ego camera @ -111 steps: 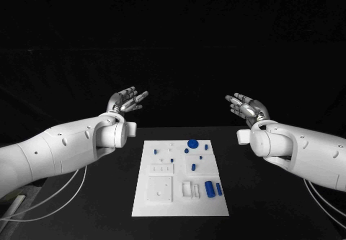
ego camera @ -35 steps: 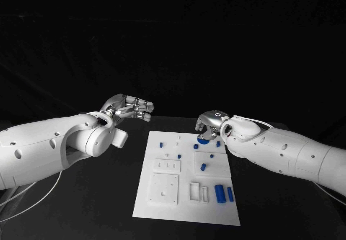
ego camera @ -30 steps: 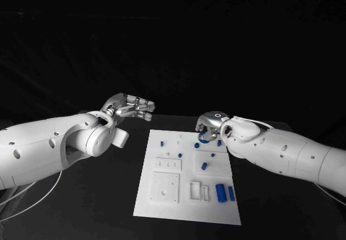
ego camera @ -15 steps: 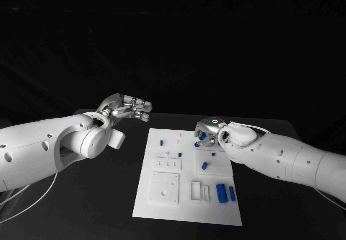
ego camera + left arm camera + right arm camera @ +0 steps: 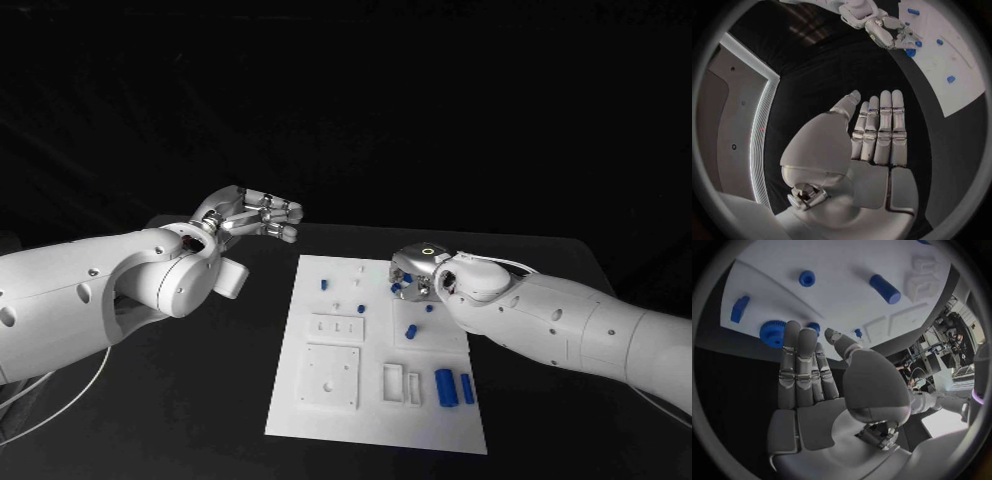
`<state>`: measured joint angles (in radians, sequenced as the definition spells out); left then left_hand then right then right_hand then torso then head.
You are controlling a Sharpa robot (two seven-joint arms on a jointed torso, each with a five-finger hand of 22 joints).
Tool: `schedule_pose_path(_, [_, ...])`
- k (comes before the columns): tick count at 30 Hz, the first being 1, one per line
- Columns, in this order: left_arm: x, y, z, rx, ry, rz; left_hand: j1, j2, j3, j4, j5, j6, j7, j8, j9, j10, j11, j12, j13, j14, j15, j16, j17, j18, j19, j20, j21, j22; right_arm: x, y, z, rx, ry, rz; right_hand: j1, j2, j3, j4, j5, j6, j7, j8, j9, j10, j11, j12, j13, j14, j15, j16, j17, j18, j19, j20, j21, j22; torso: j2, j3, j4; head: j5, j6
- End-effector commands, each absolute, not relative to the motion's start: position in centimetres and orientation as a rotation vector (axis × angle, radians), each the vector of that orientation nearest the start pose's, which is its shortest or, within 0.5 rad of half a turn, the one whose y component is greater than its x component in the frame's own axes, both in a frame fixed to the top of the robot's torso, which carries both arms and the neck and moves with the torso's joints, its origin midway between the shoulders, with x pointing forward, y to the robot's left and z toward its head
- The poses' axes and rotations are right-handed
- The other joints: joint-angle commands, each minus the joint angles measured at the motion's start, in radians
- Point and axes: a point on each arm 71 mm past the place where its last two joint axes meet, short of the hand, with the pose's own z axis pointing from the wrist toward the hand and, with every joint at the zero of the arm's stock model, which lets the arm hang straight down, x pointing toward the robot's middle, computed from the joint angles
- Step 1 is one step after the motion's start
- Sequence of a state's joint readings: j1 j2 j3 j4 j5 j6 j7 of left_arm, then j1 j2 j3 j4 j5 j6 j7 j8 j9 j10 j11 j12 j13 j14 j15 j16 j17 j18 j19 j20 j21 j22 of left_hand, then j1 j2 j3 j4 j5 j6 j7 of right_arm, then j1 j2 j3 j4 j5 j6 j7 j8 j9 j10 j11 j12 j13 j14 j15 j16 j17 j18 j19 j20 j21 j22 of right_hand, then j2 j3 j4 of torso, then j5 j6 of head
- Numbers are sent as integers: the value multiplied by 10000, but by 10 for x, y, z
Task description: Assemble the parts on the task board
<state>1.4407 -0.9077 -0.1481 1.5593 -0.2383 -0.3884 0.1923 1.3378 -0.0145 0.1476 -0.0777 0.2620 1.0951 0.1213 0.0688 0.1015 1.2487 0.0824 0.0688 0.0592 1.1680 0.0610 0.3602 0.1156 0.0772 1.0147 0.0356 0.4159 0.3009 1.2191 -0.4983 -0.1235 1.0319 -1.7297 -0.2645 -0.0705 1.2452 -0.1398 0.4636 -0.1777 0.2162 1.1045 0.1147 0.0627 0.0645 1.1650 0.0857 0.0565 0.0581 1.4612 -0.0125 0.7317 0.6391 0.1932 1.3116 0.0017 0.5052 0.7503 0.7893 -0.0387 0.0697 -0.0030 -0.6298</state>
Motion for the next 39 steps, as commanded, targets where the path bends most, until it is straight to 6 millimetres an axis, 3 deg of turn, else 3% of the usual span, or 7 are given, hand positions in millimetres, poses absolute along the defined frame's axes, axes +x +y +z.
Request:
schedule_pose_path(1, [505, 232, -103, -8082, 15052, -12919, -79, -43, 52, -1, -10, -83, -8, -53, 8, -92, 4, -35, 16, -36, -12, -23, -15, -82, -3, 31, -39, -17, 555, -158, -229, -4945, 16566, 3302, -38, -94, 134, -7, -104, 22, 31, -5, -3, 11, -31, 6, 0, -32, 15, 5, -10, -58, 59, -33, -59, 72, 86, -2, 13, -28, 45])
schedule_pose_path(16, [505, 233, -101, -8040, 14988, -12891, -87, -53, 63, 39, -10, -79, -12, -51, 12, -92, 3, -32, 17, -28, -14, -16, -26, -84, 30, 30, -81, -39, 555, -159, -229, -4904, 16512, 3141, -93, -151, 835, 60, -374, 106, 34, -4, -1, 98, -47, 6, -1, -45, -6, 107, 22, -117, 161, -128, -313, 754, 250, -15, 20, -65, 194])
schedule_pose_path(27, [507, 233, -100, -8006, 14967, -12838, -87, -53, 63, 39, -10, -79, -12, -51, 12, -92, 3, -32, 17, -28, -14, -16, -26, -84, 30, 30, -81, -39, 556, -160, -229, -4945, 16452, 2980, 55, -43, 1636, -61, -834, 378, -1, 8, 13, 482, -147, 9, 5, -66, -81, 259, 94, -209, 122, -296, -160, 1475, 337, -37, 11, -92, 251])
schedule_pose_path(33, [508, 233, -100, -7998, 14968, -12817, -88, -56, 70, 67, -9, -76, -13, -50, 14, -96, 5, -36, 16, -27, -14, -13, -32, -86, 51, 29, -108, -53, 555, -160, -226, -4841, 16093, 3067, 129, 188, 1851, -55, -1166, 900, -144, 34, 51, 1114, -351, 19, 21, -82, -244, 361, 163, -436, 128, -519, -7, 1820, 369, -36, 9, -97, 268])
schedule_pose_path(35, [508, 232, -100, -7994, 14969, -12817, -88, -56, 70, 67, -9, -76, -13, -50, 14, -96, 5, -36, 16, -27, -14, -13, -32, -86, 51, 29, -108, -53, 554, -159, -224, -4743, 15832, 3163, 148, 274, 1811, -57, -1247, 1300, -267, 94, 119, 1621, -520, 37, 44, -93, -366, 372, 167, -557, 148, -638, 34, 1926, 369, -38, 21, -100, 270])
schedule_pose_path(39, [508, 232, -101, -7994, 14972, -12814, -79, -58, 80, 71, -4, -72, -14, -50, 17, -94, 2, -33, 17, -30, -14, -13, -37, -85, 61, 29, -124, -60, 553, -158, -221, -4574, 15463, 3294, 120, 272, 1896, -154, -1256, 1595, -341, 20, 147, 1932, -617, 19, 38, -73, -490, 360, 124, -765, 176, -827, 83, 2136, 395, -48, 41, -78, 284])
